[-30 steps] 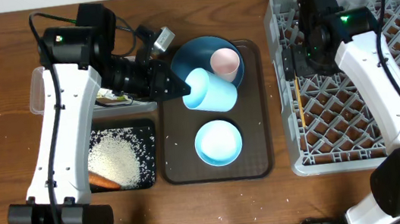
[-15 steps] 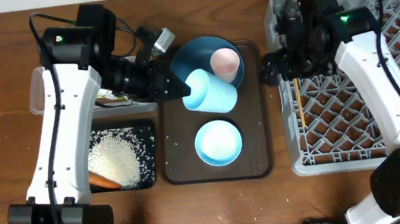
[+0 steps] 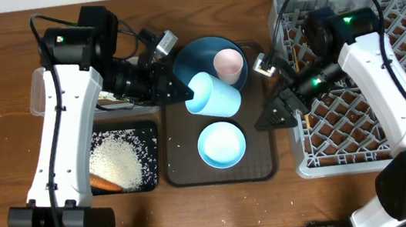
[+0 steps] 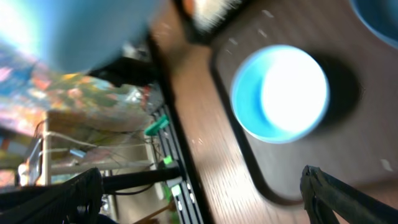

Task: Sort waste into correct bins and load items into the dishwasher rack
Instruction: 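Reach the right gripper left and grasp the light-blue cup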

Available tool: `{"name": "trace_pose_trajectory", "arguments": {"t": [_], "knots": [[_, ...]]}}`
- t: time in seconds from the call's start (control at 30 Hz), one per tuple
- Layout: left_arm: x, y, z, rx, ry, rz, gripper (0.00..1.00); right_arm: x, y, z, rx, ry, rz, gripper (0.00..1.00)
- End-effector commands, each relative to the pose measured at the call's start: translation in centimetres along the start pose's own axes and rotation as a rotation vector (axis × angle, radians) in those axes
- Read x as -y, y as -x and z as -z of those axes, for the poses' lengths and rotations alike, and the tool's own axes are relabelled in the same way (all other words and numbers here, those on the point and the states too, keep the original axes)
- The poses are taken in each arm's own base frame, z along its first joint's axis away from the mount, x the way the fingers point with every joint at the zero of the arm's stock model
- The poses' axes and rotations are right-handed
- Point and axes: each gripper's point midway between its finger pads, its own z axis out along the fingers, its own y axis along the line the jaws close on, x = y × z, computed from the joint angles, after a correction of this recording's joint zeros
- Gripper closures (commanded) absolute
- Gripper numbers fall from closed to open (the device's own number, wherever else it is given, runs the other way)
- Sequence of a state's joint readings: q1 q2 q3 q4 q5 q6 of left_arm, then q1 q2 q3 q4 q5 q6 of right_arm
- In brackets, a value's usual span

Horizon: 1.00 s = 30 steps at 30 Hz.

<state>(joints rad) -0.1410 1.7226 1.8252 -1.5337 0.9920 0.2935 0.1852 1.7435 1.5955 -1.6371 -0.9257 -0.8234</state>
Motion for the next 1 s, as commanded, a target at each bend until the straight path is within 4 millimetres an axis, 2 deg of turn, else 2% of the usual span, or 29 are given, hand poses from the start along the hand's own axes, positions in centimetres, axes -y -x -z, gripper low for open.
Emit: {"name": "trace_pose_trajectory", "arguments": {"t": [0.0, 0.07, 0.23, 0.47, 0.67, 0.7, 0.87, 0.97], "knots": [[0.2, 0.0, -0.2, -0.002, -0.023, -0.017, 0.94, -2.1, 2.3, 1.3, 0.179, 0.106, 0.209, 0.01], [0.5, 0.1, -0.2, -0.001, -0.037, -0.018, 0.94, -2.2, 3.0, 2.2, 0.241, 0.123, 0.204, 0.01], [3.1, 0.7, -0.4, 0.026, -0.170, -0.047, 0.94, -3.0, 4.9, 3.9, 0.395, 0.187, 0.205, 0.01], [5.2, 0.1, -2.2, -0.020, -0.215, -0.103, 0.94, -3.5, 5.5, 3.3, 0.400, 0.199, 0.259, 0.01], [5.8, 0.0, -2.9, -0.031, -0.222, -0.144, 0.94, -4.6, 6.2, 3.3, 0.440, 0.250, 0.266, 0.01], [5.8, 0.1, -2.9, -0.031, -0.222, -0.145, 0.94, -4.8, 6.3, 3.2, 0.441, 0.259, 0.266, 0.02], [5.8, 0.2, -2.9, -0.028, -0.219, -0.150, 0.93, -5.4, 6.3, 2.6, 0.426, 0.277, 0.272, 0.22], [5.7, 0.2, -2.9, -0.028, -0.216, -0.151, 0.93, -5.6, 6.5, 2.6, 0.436, 0.282, 0.290, 0.23]]}}
